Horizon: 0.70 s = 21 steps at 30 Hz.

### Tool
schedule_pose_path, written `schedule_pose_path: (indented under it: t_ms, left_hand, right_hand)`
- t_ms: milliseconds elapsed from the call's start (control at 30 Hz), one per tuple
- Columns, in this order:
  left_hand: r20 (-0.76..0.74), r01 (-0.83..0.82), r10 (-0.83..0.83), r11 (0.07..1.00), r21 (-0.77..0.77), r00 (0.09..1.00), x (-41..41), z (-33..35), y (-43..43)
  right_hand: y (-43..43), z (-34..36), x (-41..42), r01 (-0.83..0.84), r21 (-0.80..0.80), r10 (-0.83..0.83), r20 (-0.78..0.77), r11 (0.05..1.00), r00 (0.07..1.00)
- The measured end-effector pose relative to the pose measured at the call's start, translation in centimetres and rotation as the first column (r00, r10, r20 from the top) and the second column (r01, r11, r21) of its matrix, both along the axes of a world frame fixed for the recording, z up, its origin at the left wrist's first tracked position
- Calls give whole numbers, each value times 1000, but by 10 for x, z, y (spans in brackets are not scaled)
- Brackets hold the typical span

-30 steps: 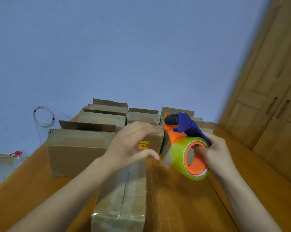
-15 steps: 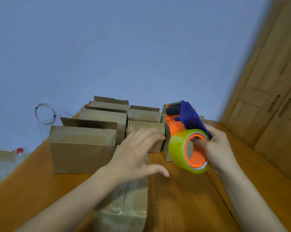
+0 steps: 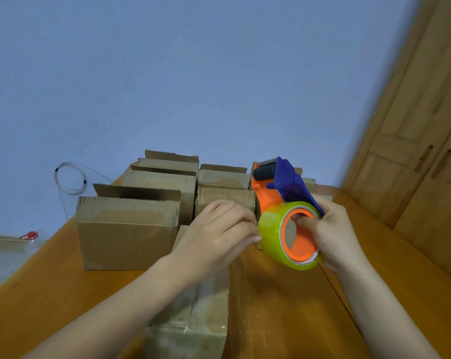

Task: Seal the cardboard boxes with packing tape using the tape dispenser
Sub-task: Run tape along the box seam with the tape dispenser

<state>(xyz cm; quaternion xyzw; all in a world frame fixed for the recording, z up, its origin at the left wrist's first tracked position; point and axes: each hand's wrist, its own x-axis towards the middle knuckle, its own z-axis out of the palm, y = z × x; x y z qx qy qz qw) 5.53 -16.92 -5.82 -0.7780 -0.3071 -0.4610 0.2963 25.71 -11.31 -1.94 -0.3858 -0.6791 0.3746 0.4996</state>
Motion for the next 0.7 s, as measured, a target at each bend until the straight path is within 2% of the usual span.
schedule_pose_path:
  t_ms: [367,533,700]
  left_hand:
    - [-46,32,-45,968,-249,998,4,17,-5]
    - [-33,86,-112,894,-440,993,8,16,-10]
    - [115,213,-180,761,-613,977,14,10,-13]
  right_hand:
    - [-3,-5,5,-25,0,25,47,1000,999]
    - [-4,-9,8,-78,-37,82,111,996,990]
    - [-5,-18,14,-95,-119,117,193,988,974]
